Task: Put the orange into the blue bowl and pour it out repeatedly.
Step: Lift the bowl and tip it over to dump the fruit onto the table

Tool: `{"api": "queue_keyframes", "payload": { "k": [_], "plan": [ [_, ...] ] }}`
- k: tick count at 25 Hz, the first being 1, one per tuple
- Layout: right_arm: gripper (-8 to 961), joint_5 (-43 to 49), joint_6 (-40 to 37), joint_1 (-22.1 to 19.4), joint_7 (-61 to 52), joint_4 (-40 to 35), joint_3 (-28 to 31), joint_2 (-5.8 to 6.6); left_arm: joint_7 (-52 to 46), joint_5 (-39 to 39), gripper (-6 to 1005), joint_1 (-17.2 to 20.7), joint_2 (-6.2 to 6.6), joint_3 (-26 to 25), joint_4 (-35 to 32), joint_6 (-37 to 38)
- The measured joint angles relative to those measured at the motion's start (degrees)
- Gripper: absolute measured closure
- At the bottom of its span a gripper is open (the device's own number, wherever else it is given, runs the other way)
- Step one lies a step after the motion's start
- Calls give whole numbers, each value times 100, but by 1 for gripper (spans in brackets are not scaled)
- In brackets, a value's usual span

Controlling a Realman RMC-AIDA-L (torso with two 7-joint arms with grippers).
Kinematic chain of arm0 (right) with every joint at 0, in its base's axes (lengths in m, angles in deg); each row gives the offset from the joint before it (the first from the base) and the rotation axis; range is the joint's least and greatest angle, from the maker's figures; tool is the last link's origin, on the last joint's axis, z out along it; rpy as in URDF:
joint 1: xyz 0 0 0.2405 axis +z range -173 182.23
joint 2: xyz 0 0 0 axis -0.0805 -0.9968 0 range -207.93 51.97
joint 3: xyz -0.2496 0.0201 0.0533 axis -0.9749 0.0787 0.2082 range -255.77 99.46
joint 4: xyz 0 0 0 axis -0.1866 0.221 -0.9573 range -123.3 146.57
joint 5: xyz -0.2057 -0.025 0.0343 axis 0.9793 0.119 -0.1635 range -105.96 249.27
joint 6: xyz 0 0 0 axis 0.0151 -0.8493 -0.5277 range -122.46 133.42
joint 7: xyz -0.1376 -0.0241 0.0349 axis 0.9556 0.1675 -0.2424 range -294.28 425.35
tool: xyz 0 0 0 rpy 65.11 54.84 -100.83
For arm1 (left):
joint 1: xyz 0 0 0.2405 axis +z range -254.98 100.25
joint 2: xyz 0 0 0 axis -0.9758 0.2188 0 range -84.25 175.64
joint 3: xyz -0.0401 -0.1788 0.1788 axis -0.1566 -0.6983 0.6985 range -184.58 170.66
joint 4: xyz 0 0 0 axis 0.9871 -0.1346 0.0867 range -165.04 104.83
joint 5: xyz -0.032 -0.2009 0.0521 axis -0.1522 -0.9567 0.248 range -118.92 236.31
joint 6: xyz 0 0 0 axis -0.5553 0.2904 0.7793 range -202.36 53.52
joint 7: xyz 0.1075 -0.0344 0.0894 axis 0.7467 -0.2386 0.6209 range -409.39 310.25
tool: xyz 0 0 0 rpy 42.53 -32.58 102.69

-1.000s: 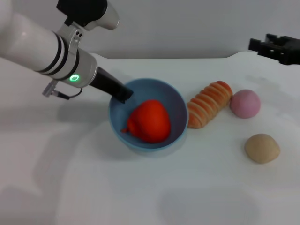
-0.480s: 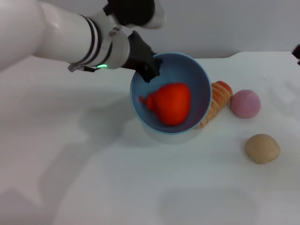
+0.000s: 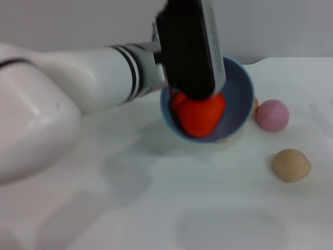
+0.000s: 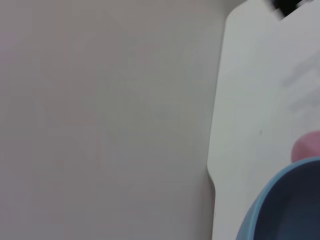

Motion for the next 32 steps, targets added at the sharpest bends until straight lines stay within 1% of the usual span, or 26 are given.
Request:
{"api": "queue_keyframes", "payload": {
  "k": [2, 3, 4, 6, 7, 10, 12, 15, 20, 24, 27, 28, 29, 32],
  "plan": [
    [217, -20, -85, -7, 0, 0, 1, 2, 281, 92, 999, 186, 6, 178, -149, -202],
    [217, -37, -148, 6, 1, 5, 1, 2, 645, 96, 1000, 385, 9, 317, -240, -465],
    [217, -37, -148, 6, 1, 5, 1, 2, 645, 96, 1000, 385, 9, 317, -240, -465],
    [217, -40, -157, 23, 2, 6, 1, 2, 1108, 98, 1000, 653, 6, 521, -302, -870],
    [217, -41, -158, 27, 3, 7, 1, 1, 1479, 100, 1000, 865, 7, 696, -336, -1255],
    [217, -43, -166, 44, 40, 11, 1, -5, 2272, 104, 1000, 1212, -2, 998, -313, -2027],
    [217, -44, -164, 70, 90, 17, 1, -11, 2720, 106, 1000, 1360, -14, 1138, -230, -2439],
    [217, -73, -147, 113, 141, 94, 6, -10, 3105, 107, 1000, 1450, -20, 1244, -117, -2818],
    [217, -101, -137, 133, 164, 141, 59, -3, 3424, 106, 999, 1520, -23, 1319, 83, -3386],
    [217, -103, -121, 148, 167, 152, 63, -3, 3420, 89, 999, 1544, -39, 1298, 222, -3689],
    [217, -106, -126, 153, 168, 155, 63, -2, 3388, 76, 1000, 1567, -24, 1289, 312, -3899],
    [217, -107, -124, 156, 168, 156, 63, 0, 3491, 99, 1000, 1594, -13, 1355, 470, -4228],
    [217, -108, -116, 164, 169, 156, 63, 4, 3491, 99, 1000, 1594, -13, 1355, 470, -4228],
    [217, -109, -112, 174, 170, 161, 63, 5, 3660, 104, 1000, 1685, -14, 1438, 603, -4663]
  ]
}}
